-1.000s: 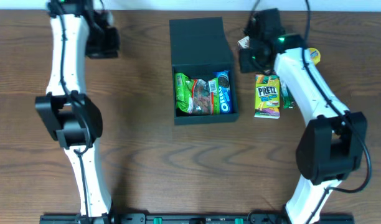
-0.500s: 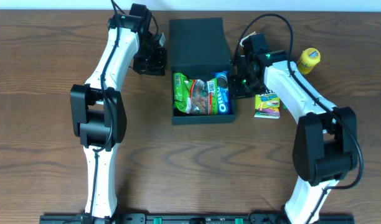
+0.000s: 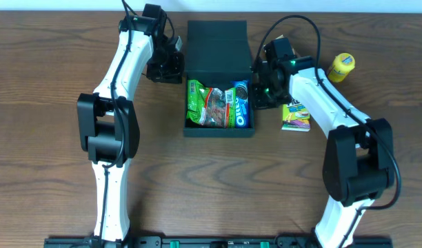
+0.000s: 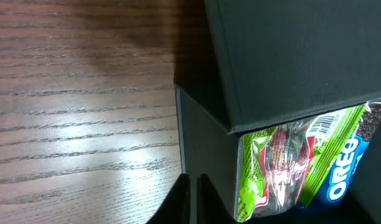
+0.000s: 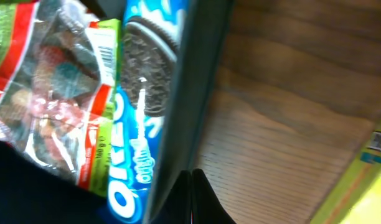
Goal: Pack container
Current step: 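Move the right gripper to the Pretz box and grasp it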
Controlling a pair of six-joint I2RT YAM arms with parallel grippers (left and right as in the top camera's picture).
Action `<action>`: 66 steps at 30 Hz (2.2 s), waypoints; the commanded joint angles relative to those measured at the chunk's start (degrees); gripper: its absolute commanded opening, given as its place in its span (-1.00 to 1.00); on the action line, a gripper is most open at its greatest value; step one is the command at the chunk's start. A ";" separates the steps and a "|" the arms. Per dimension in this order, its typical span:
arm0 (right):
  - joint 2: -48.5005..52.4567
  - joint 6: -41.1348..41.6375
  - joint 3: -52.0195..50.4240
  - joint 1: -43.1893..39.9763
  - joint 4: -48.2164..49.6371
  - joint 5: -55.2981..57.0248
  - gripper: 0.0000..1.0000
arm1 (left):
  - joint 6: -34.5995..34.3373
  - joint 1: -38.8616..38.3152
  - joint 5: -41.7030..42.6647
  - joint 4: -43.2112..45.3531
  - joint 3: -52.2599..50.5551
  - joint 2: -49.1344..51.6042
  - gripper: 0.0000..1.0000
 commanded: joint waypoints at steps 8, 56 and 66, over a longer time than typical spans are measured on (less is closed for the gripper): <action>-0.35 -2.05 5.18 -8.07 4.87 9.99 0.17 | -0.63 1.88 -0.59 0.02 -0.15 0.17 -0.88; 2.23 8.92 -5.88 -10.62 1.92 11.17 0.81 | 3.52 1.95 0.55 2.51 -0.15 0.17 -0.86; 2.89 9.16 -5.88 -10.36 2.36 11.21 0.60 | 4.55 1.97 0.48 2.56 -0.13 0.17 -0.87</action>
